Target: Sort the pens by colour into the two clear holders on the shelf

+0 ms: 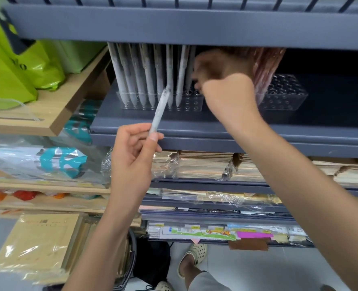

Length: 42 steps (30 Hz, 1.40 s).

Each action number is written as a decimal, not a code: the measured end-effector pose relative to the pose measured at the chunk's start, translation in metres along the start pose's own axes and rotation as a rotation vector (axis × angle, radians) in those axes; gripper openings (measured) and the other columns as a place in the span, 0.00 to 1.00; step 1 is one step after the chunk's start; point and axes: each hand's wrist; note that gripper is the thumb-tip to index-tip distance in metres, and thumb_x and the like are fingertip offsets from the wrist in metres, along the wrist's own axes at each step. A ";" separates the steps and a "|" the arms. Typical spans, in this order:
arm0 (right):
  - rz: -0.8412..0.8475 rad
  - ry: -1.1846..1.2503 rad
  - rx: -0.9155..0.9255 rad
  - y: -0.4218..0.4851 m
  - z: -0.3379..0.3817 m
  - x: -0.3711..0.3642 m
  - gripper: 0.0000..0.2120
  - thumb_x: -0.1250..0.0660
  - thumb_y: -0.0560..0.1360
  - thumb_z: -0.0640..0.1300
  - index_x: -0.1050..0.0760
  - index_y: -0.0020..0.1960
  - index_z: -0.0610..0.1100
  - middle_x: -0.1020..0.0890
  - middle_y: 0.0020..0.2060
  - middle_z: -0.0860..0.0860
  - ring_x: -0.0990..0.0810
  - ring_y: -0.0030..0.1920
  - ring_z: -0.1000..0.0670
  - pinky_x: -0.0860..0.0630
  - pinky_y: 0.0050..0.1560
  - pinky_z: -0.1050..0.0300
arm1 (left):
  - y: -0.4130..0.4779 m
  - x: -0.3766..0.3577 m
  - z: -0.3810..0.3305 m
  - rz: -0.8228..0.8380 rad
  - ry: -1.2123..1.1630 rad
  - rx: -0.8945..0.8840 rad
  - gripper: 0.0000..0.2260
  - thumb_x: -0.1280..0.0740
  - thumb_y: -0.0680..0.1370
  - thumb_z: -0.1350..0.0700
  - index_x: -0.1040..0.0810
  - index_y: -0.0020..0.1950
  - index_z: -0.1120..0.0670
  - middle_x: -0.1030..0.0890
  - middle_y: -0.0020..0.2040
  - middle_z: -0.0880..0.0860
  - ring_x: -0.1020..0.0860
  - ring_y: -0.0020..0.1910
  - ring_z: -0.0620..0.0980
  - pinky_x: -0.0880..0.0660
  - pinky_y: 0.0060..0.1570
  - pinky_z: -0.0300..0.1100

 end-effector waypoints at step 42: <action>-0.049 -0.120 0.063 0.034 -0.006 -0.011 0.10 0.35 0.77 0.45 0.20 0.54 0.41 0.15 0.47 0.46 0.16 0.48 0.43 0.22 0.55 0.47 | 0.030 0.001 0.054 0.082 1.007 -0.683 0.18 0.38 0.81 0.48 0.23 0.66 0.56 0.22 0.66 0.54 0.27 0.67 0.55 0.40 0.69 0.49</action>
Point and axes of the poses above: each hand's wrist, its own y-axis towards the middle knuckle, its own x-axis out of the back of the hand, z = x × y
